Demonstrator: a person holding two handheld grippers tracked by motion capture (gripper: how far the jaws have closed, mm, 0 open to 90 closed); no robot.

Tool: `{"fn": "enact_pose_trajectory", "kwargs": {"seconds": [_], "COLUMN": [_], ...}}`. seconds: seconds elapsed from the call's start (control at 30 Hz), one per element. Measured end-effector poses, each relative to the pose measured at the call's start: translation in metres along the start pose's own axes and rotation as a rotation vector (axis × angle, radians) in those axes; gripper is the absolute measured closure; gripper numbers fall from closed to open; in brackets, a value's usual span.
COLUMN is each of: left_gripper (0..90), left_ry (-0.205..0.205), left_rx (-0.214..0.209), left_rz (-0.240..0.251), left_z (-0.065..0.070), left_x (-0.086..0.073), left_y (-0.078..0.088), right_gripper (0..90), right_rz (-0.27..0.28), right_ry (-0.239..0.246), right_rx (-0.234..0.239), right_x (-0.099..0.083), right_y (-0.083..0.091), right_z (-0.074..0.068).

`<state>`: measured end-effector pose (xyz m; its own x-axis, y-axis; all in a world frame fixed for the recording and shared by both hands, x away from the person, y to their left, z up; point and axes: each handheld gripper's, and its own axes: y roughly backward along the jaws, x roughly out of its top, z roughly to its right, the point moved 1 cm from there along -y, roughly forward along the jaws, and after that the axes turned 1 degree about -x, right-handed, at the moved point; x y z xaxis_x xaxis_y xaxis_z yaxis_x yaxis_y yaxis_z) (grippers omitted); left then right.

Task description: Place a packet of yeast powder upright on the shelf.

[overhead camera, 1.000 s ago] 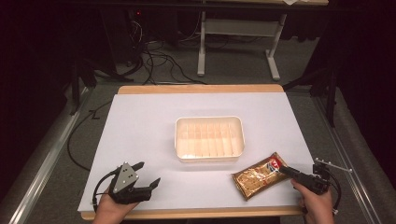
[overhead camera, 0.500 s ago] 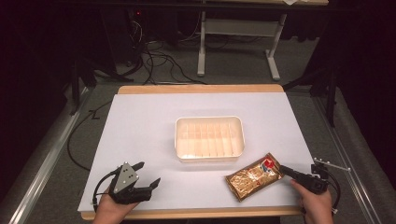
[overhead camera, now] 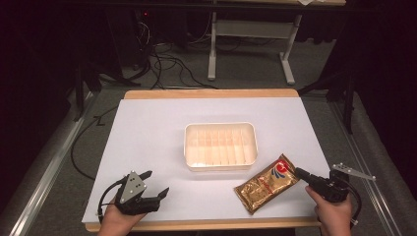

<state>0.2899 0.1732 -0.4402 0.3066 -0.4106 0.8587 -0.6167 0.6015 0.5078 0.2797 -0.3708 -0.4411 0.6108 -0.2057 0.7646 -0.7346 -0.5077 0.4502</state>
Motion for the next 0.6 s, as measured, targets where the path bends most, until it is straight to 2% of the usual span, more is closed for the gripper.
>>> {"fn": "enact_pose_trajectory", "kwargs": {"seconds": [0.1, 0.13, 0.17, 0.23, 0.27, 0.33, 0.4, 0.5, 0.53, 0.6], "left_gripper": [22.7, 22.7, 22.7, 22.7, 22.7, 22.7, 22.7, 22.7, 22.7, 22.7], "left_ry": [-0.003, -0.003, -0.004, -0.005, -0.005, -0.004, -0.003, -0.004, -0.005, -0.003], "left_rx": [-0.001, -0.001, -0.002, -0.003, -0.003, -0.003, -0.005, -0.005, -0.004, -0.004], "left_rz": [0.000, 0.000, -0.001, -0.002, -0.004, -0.004, -0.005, -0.005, -0.007, -0.006], "left_z": [0.001, 0.001, 0.001, 0.001, 0.001, 0.001, 0.001, 0.001, 0.001, 0.002], "left_x": [0.000, 0.000, 0.000, 0.000, 0.000, 0.000, 0.000, 0.000, 0.000, 0.000], "left_y": [0.000, 0.000, -0.001, -0.001, -0.001, -0.002, -0.002, -0.002, -0.003, -0.002], "right_gripper": [90.0, 90.0, 90.0, 90.0, 90.0, 90.0, 90.0, 90.0, 90.0, 90.0], "right_rz": [0.029, 0.029, 0.048, 0.057, 0.076, 0.083, 0.122, 0.154, 0.183, 0.205], "right_ry": [0.040, 0.040, 0.059, 0.071, 0.112, 0.116, 0.152, 0.164, 0.198, 0.221], "right_rx": [0.004, 0.004, 0.007, 0.003, -0.009, -0.007, -0.006, 0.005, 0.004, 0.011], "right_x": [0.004, 0.004, 0.007, 0.009, 0.014, 0.015, 0.022, 0.026, 0.031, 0.035], "right_y": [0.003, 0.003, 0.006, 0.007, 0.011, 0.012, 0.018, 0.022, 0.026, 0.029], "right_z": [-0.010, -0.010, -0.017, -0.019, -0.025, -0.028, -0.037, -0.043, -0.052, -0.059]}}
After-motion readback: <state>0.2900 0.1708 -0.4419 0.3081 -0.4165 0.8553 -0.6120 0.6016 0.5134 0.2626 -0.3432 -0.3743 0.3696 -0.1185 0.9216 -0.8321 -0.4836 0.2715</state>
